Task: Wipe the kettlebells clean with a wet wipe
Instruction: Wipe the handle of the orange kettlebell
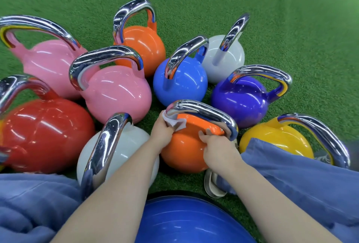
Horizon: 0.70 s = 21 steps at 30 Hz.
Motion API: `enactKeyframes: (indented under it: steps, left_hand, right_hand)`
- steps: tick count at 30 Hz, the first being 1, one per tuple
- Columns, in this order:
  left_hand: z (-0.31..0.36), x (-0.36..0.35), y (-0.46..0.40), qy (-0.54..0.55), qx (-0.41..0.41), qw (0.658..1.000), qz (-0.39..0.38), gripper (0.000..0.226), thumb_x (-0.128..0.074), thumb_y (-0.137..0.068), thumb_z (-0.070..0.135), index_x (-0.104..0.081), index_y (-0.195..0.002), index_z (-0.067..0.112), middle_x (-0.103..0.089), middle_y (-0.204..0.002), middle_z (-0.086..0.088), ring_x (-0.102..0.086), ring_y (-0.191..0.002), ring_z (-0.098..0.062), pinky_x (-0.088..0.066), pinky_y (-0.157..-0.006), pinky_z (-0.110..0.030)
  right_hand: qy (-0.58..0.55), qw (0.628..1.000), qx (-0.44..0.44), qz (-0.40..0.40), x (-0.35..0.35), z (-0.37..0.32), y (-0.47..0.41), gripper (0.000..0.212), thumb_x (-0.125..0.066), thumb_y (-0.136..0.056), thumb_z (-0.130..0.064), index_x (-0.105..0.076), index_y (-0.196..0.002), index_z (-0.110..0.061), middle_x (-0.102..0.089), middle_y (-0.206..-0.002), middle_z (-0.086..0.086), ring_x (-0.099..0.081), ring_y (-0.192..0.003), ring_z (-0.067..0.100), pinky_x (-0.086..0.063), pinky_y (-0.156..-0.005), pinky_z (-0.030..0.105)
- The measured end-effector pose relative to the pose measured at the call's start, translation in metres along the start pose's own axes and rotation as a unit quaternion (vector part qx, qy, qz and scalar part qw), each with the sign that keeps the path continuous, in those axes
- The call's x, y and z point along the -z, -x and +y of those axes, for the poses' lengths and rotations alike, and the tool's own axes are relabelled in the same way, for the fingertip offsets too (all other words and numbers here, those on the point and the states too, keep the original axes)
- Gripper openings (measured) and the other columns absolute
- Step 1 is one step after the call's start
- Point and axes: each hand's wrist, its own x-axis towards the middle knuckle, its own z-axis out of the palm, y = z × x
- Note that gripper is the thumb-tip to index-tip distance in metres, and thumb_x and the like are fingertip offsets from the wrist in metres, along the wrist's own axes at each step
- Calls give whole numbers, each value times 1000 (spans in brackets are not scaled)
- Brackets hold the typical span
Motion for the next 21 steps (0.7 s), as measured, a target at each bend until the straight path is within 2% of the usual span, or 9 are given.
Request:
enactKeyframes:
  steps: [3, 6, 7, 10, 12, 14, 17, 19, 21]
  left_hand:
    - [6, 1, 1, 54, 35, 998, -25, 44, -67, -83, 7, -51, -124, 8, -56, -115, 1, -53, -98, -4, -45, -69, 1]
    - [12, -3, 1, 97, 42, 994, 7, 37, -67, -80, -1, -55, -107, 20, -63, -107, -2, -60, -94, -9, -55, -84, -27]
    - [16, -3, 1, 84, 39, 996, 12, 38, -65, -78, -6, -54, -104, 20, -63, -99, 1, -59, -91, -10, -55, -82, -28]
    - [41, -1, -3, -42, -18, 999, 9, 33, -52, -69, -18, -53, -81, 13, -50, -72, 3, -44, -61, -6, -41, -50, -14]
    - [55, 2, -6, -134, -54, 990, -6, 33, -52, -62, -17, -41, -60, 15, -39, -59, 5, -31, -51, -2, -28, -41, -18]
    - [66, 4, -6, -208, -71, 975, -28, 33, -53, -57, -13, -39, -54, 17, -41, -50, 6, -38, -45, -5, -31, -41, -21]
    - [82, 2, 1, -337, -127, 931, -50, 21, -58, -65, -1, -49, -65, 18, -52, -58, 4, -55, -64, -25, -42, -54, -32]
    - [93, -4, 8, -428, -189, 883, -52, 12, -58, -73, 9, -52, -78, 18, -56, -74, 1, -56, -77, -29, -37, -58, -33]
    - [100, -13, 12, -519, -237, 820, -34, 12, -55, -79, 14, -53, -90, 19, -59, -92, -3, -55, -87, -30, -31, -61, -32]
  right_hand:
    - [9, 1000, 11, -18, 4, 0, 1, 62, -34, -93, -3, -14, -149, -18, -6, -157, 8, -43, -127, 31, -46, -95, 39]
    - [3, 999, 20, -33, 6, 0, 3, 60, -33, -94, -3, -15, -149, -16, -7, -157, 10, -40, -129, 31, -44, -98, 40]
    - [-5, 999, 24, -38, 7, 1, 4, 57, -33, -94, -4, -18, -148, -14, -11, -156, 11, -39, -130, 31, -42, -100, 40]
    - [-68, 995, 56, -38, 15, 4, 10, 45, -34, -94, -9, -42, -138, -15, -43, -142, 8, -45, -126, 23, -41, -100, 30]
    - [-182, 980, 76, -29, 32, 4, 18, 38, -36, -92, -6, -59, -119, -18, -63, -115, 3, -60, -105, 16, -49, -83, 25]
    - [-352, 933, 74, -2, 54, 5, 26, 36, -34, -90, 3, -63, -93, -18, -65, -82, 0, -63, -70, 9, -48, -57, 19]
    - [-475, 867, 47, 141, 83, 19, 25, 41, -30, -86, 10, -61, -80, -17, -58, -63, 1, -56, -50, 6, -44, -46, 15]
    - [-496, 841, 17, 215, 92, 28, 19, 39, -29, -85, 8, -61, -82, -14, -55, -62, 1, -53, -51, 11, -43, -47, 17]
    - [-500, 830, -5, 247, 94, 34, 11, 35, -30, -86, 5, -61, -88, -11, -54, -62, 1, -50, -53, 14, -42, -49, 19]
